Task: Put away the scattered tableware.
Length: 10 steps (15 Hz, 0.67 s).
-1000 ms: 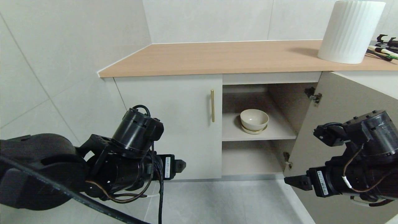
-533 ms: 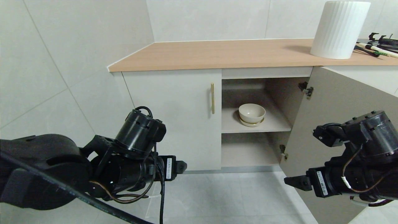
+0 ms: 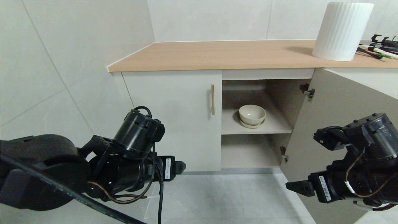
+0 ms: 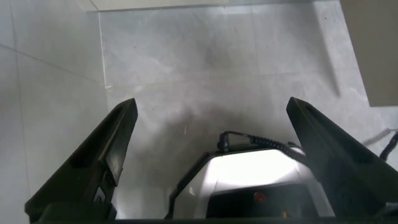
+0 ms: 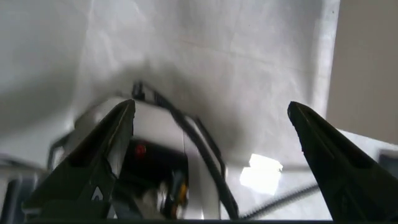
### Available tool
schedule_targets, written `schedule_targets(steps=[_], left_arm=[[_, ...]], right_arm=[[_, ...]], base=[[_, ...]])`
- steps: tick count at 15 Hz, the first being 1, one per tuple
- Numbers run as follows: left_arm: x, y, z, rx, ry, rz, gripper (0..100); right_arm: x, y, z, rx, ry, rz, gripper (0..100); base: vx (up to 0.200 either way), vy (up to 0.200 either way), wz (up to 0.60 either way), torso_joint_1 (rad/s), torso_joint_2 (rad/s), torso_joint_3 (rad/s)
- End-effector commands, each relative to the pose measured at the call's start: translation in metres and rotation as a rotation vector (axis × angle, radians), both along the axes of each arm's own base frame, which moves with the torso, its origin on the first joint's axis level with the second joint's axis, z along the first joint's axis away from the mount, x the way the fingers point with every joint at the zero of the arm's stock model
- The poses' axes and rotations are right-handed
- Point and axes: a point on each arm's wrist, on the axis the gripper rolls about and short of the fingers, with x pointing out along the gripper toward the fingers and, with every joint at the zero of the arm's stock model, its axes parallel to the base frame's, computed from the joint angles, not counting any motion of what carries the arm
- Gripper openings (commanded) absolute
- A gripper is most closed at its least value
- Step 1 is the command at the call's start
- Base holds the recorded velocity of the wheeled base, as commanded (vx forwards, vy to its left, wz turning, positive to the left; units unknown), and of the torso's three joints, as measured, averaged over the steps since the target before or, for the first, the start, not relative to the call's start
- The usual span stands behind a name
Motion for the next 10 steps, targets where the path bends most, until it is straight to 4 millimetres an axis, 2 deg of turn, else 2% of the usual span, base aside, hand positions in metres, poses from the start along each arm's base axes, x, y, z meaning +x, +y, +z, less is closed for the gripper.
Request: schedule_targets(steps=[1, 7, 10], left_arm=[[-0.001, -0.001, -0.001, 0.004, 0.001, -0.006, 100], [-0.002, 0.0, 0.0, 0.003, 0.0, -0.006, 100], [-0.002, 0.0, 0.0, 0.004, 0.001, -0.006, 100]], right_arm=[[-0.01, -0.005, 0.01, -0.005, 0.005, 0.01, 100], [-0.053, -0.032, 0.038, -0.179, 0.174, 0.099, 100], [-0.056, -0.035, 0.04, -0.208, 0.166, 0.072, 100]], base=[[0.0, -0.2, 0.0, 0.012, 0.0, 0.007], [0.0, -0.2, 0.0, 0.002, 0.0, 0.0], [0.0, -0.2, 0.0, 0.001, 0.01, 0.002]])
